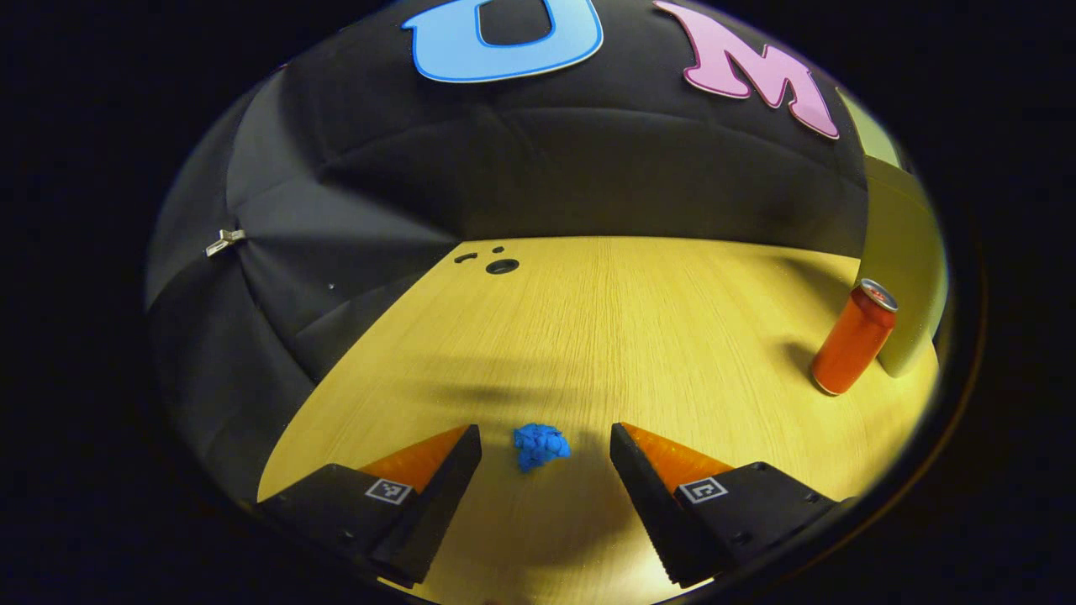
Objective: Press the lid of the desktop garbage bin to open it, pick up the crumpled paper on the desktop and throw it into the bin, then pick up the pop can on the desktop and drop it into the bin, and finally close the garbage bin lid.
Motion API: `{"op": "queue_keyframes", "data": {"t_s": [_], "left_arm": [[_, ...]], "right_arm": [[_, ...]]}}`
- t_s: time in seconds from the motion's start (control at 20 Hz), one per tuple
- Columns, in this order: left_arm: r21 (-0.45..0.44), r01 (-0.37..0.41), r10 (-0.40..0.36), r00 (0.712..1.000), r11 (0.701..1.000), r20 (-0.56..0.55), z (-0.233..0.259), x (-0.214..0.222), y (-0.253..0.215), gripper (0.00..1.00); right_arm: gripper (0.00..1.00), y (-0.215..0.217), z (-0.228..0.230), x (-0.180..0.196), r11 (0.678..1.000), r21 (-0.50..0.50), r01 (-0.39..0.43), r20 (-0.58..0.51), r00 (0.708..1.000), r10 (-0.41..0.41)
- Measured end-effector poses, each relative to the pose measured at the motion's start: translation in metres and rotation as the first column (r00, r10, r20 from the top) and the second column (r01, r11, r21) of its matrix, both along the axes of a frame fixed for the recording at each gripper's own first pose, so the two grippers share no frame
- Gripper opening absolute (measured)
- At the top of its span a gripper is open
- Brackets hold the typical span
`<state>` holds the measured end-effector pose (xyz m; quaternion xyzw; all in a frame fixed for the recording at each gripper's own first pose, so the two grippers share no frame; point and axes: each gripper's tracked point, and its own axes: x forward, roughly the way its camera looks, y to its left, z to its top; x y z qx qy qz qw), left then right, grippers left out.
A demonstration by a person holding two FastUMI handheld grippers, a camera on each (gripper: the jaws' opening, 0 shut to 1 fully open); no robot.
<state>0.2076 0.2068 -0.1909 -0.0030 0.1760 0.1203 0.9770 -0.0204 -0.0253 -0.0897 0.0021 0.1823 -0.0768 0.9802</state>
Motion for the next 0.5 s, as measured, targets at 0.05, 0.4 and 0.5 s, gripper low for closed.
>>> {"op": "queue_keyframes", "data": {"t_s": [0.05, 0.4, 0.5], "left_arm": [[-0.009, -0.005, 0.005, 1.0, 1.0, -0.011, -0.005, 0.002, 0.001, 0.99], [-0.071, 0.019, -0.02, 1.0, 0.997, -0.015, -0.016, 0.015, -0.005, 0.89], [-0.074, 0.018, -0.019, 1.0, 0.997, -0.01, -0.016, 0.016, -0.006, 0.8]], "right_arm": [[0.98, 0.0, -0.002, -0.001, 1.0, -0.004, -0.001, -0.007, 1.0, 0.001], [0.98, 0.012, -0.023, -0.004, 1.0, 0.021, -0.01, -0.062, 0.998, 0.011], [0.98, 0.023, -0.034, -0.007, 0.999, 0.012, -0.043, -0.084, 0.996, 0.044]]}}
